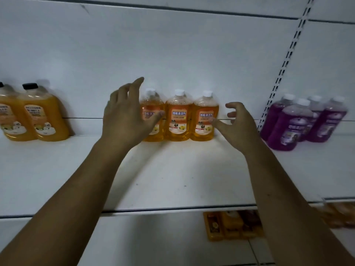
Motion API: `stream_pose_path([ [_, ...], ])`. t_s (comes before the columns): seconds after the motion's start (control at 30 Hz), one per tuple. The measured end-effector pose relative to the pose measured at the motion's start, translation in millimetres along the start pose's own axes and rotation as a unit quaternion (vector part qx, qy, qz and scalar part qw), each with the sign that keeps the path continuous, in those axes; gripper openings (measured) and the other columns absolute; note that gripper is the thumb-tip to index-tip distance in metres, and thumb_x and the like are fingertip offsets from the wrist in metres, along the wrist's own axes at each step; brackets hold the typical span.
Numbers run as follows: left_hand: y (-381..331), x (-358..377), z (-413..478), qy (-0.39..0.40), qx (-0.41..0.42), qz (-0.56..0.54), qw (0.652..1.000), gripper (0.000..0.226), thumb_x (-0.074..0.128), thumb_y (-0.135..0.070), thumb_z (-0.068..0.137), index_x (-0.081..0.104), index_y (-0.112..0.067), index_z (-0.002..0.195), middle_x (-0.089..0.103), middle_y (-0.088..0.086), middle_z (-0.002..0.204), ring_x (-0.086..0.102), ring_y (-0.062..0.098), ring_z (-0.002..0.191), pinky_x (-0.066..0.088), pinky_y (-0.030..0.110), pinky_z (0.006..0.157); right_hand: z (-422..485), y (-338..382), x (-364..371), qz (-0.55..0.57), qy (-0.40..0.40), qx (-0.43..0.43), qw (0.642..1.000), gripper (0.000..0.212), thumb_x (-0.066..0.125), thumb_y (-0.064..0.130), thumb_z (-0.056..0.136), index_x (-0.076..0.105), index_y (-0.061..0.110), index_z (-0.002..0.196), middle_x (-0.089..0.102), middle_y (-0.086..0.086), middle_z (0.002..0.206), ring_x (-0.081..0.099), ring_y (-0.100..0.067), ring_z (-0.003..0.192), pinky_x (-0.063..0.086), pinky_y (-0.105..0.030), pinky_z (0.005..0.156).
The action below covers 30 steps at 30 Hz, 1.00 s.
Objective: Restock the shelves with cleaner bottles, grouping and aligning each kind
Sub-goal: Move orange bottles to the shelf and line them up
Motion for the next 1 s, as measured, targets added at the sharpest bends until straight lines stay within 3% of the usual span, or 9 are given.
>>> stream_pose_path([
  [0.2,-33.0,-1.6,-52.7,0.035,0.091,-0.021,0.995,0.085,0.054,-0.080,0.086,0.037,-0.031,0.155,0.048,0.001,0.155,0.045,0.029,0.141,0.045,0.056,0.109,-76.4,-5.9,-35.4,-0.087,-0.042,-0.097,0.991,0.060,0.076,0.050,0.088,0.053,0.029,0.140,0.060,0.004,0.130,0.058,-0.011,0.115,0.052,-0.032,0.094],
  [0.43,-97.9,16.2,-133.8,0.119,0.164,-0.038,0.978,0.077,0.048,-0.082,0.089,0.046,-0.035,0.150,0.058,-0.006,0.147,0.056,0.022,0.132,0.050,0.050,0.103,-163.9,-34.0,-88.8,-0.159,-0.036,-0.110,0.981,0.061,0.072,0.053,0.086,0.052,0.031,0.140,0.060,0.009,0.126,0.056,-0.009,0.118,0.051,-0.034,0.099],
  [0.63,-159.4,23.3,-209.8,0.110,0.147,-0.081,0.980,0.065,0.053,-0.071,0.092,0.053,-0.034,0.145,0.061,-0.008,0.141,0.056,0.019,0.128,0.050,0.046,0.098,-231.5,-86.1,-146.6,-0.131,-0.014,-0.101,0.986,0.060,0.065,0.059,0.087,0.056,0.029,0.138,0.060,0.009,0.127,0.056,-0.007,0.115,0.045,-0.016,0.092],
  [0.8,-214.4,31.0,-261.4,0.106,0.116,-0.071,0.985,0.058,0.056,-0.068,0.094,0.054,-0.034,0.141,0.062,-0.008,0.135,0.059,0.018,0.122,0.054,0.041,0.089,-263.0,-150.8,-195.7,-0.126,0.025,-0.077,0.989,0.054,0.070,0.053,0.090,0.054,0.032,0.137,0.057,0.010,0.129,0.056,-0.012,0.119,0.055,-0.042,0.098],
  [1.0,-250.4,75.5,-299.2,0.181,0.076,-0.046,0.979,0.058,0.057,-0.072,0.091,0.051,-0.041,0.140,0.063,-0.013,0.132,0.062,0.014,0.117,0.055,0.041,0.089,-266.4,-211.0,-224.1,-0.128,0.056,-0.041,0.989,0.052,0.071,0.054,0.091,0.053,0.037,0.136,0.055,0.016,0.123,0.055,-0.006,0.110,0.053,-0.035,0.090],
])
Point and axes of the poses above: each hand's wrist, its own z-axis towards the middle knuckle, its own x-axis out of the palm, y = z × x, the point moved 5 cm from there along z, towards the middle knuckle
